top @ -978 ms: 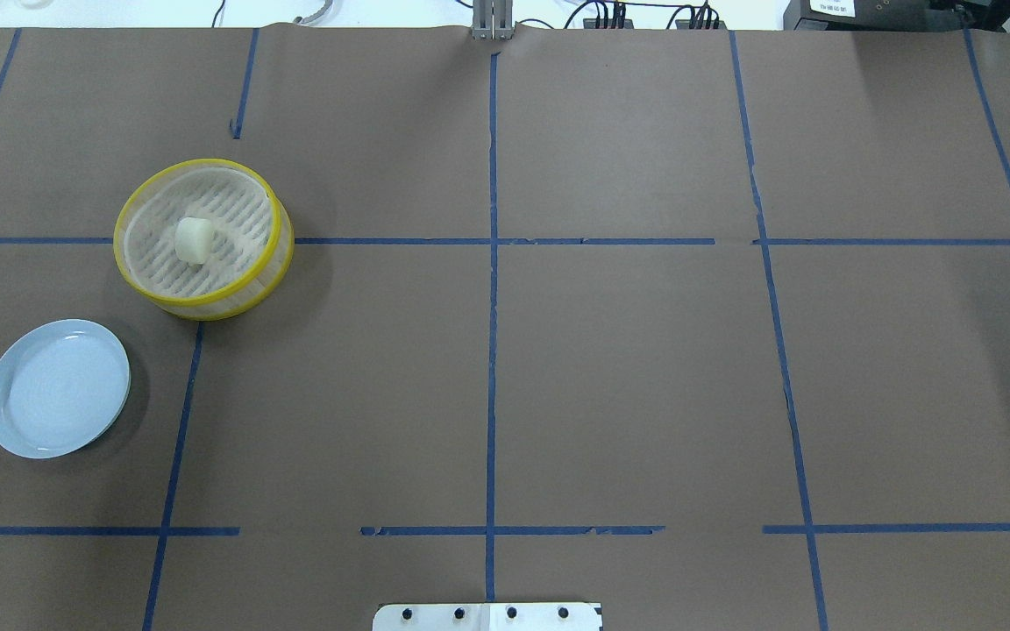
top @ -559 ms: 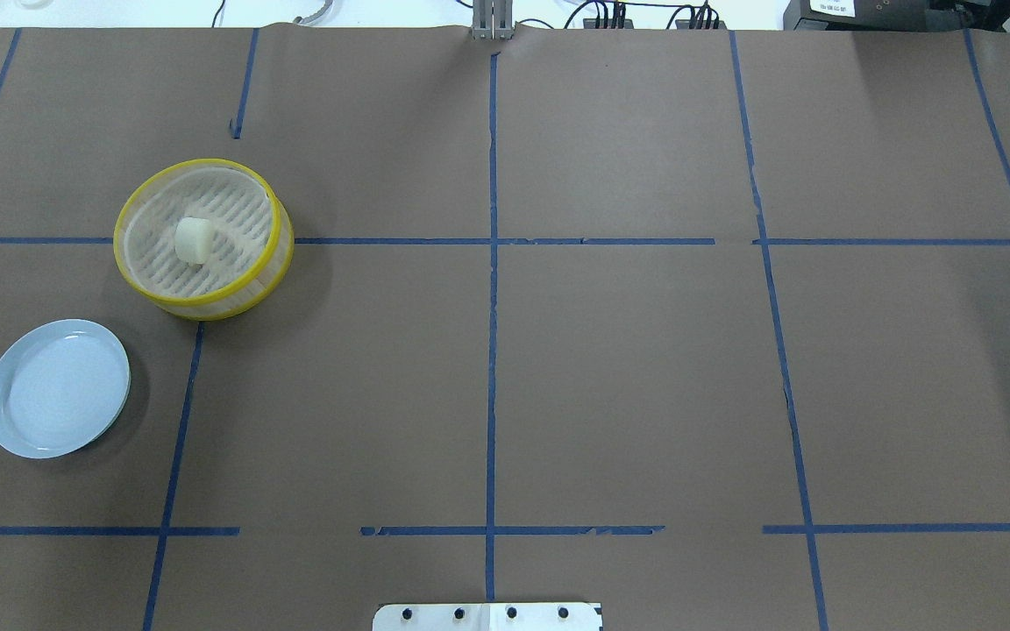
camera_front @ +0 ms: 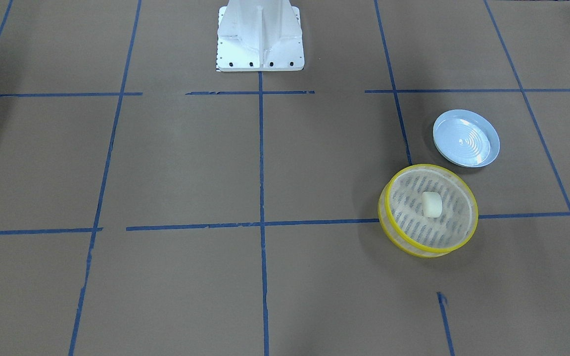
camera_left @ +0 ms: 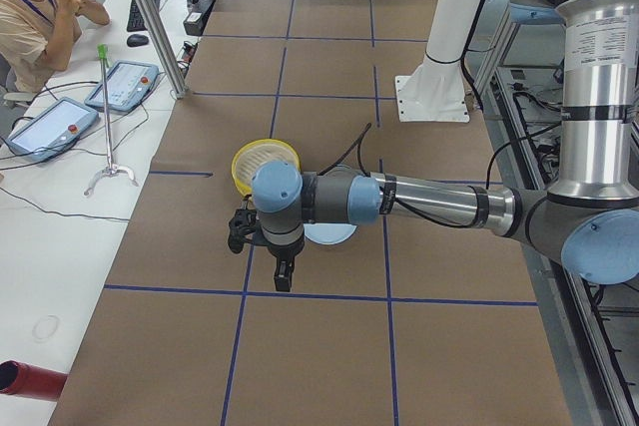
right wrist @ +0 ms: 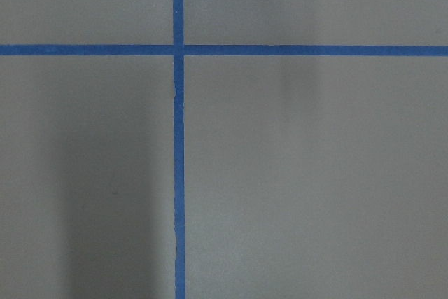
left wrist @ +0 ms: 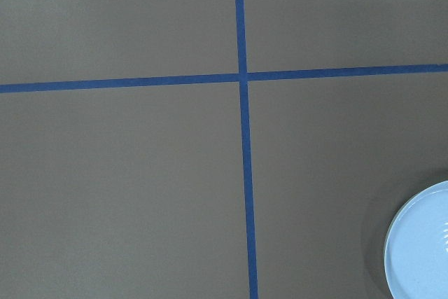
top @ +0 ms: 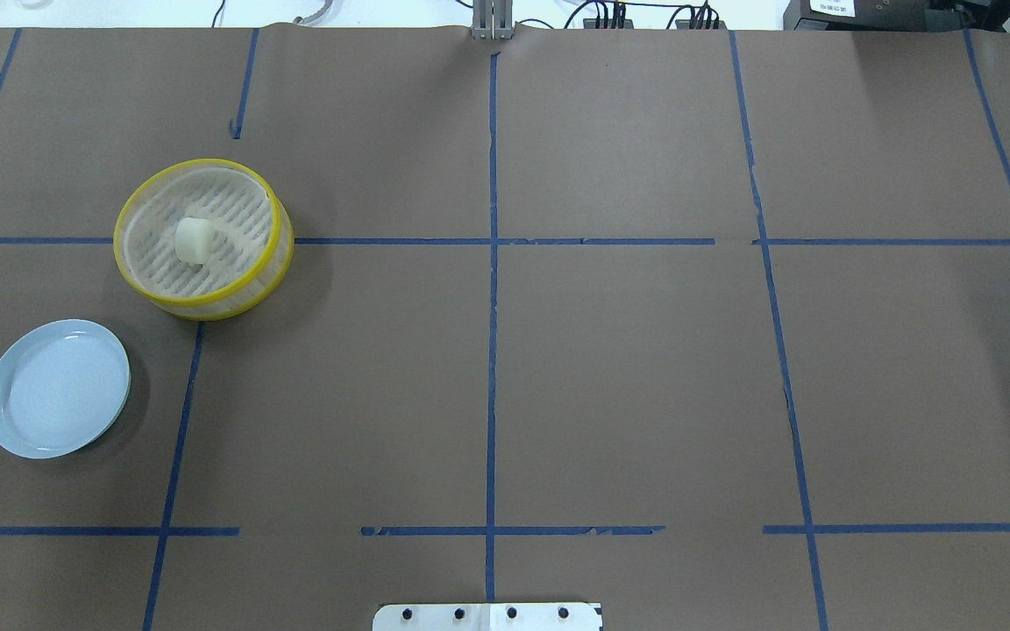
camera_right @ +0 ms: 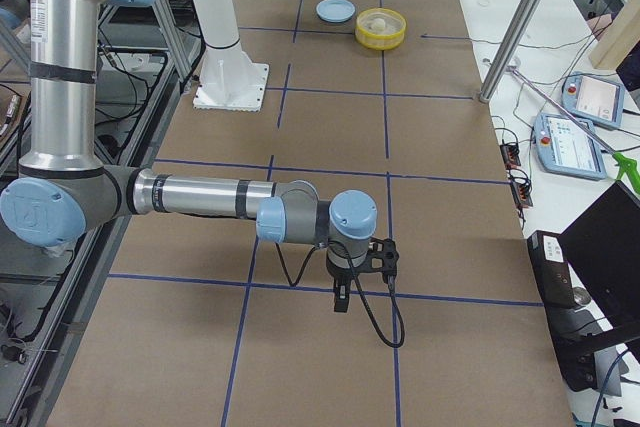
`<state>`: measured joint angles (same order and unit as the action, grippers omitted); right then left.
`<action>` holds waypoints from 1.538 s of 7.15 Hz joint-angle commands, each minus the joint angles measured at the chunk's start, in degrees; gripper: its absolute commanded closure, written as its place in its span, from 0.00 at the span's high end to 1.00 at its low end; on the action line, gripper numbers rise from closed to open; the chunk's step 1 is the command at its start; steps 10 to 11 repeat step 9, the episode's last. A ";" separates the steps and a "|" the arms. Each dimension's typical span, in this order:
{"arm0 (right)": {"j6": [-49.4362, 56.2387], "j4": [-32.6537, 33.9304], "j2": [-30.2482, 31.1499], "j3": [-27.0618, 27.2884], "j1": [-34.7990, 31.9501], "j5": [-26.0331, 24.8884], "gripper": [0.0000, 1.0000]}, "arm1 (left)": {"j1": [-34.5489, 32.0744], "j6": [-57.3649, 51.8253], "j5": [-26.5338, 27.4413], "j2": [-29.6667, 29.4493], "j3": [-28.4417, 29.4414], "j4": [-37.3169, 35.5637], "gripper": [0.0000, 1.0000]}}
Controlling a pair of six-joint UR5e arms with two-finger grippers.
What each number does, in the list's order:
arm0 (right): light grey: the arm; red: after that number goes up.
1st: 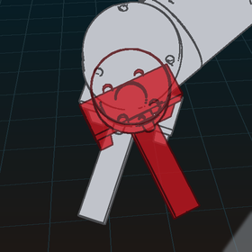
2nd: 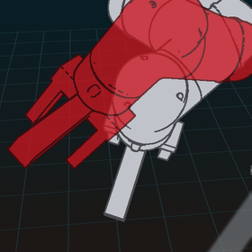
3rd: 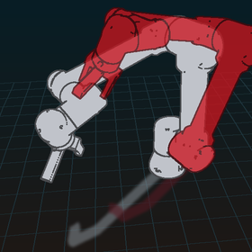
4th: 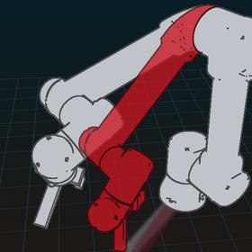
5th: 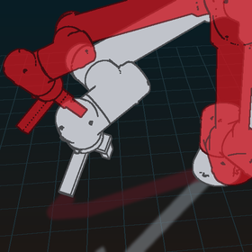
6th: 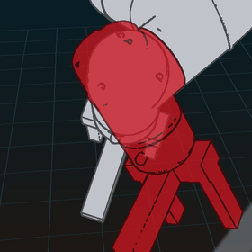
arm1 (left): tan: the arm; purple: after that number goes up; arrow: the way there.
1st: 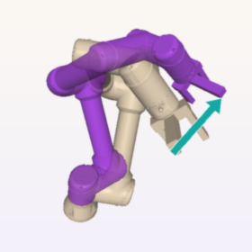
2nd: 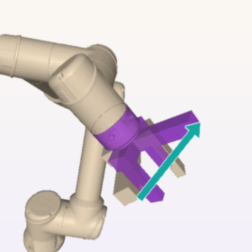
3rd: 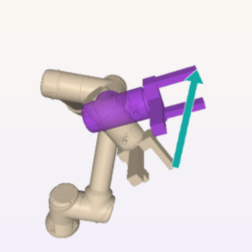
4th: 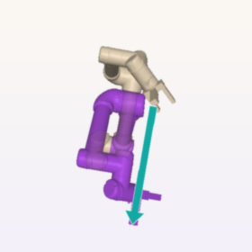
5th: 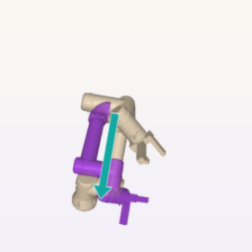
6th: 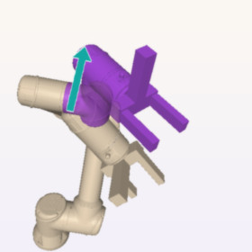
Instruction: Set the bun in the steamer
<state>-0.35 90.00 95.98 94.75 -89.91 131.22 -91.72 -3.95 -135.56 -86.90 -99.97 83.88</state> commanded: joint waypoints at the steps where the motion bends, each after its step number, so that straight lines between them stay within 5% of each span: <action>1: 0.00 0.00 0.00 0.00 0.00 0.00 1.00 | 0.14 0.00 -0.32 -0.12 0.48 -0.56 1.00; 11: 0.00 0.00 0.00 0.00 0.00 0.00 1.00 | 0.14 0.00 0.03 -0.03 2.15 -0.82 1.00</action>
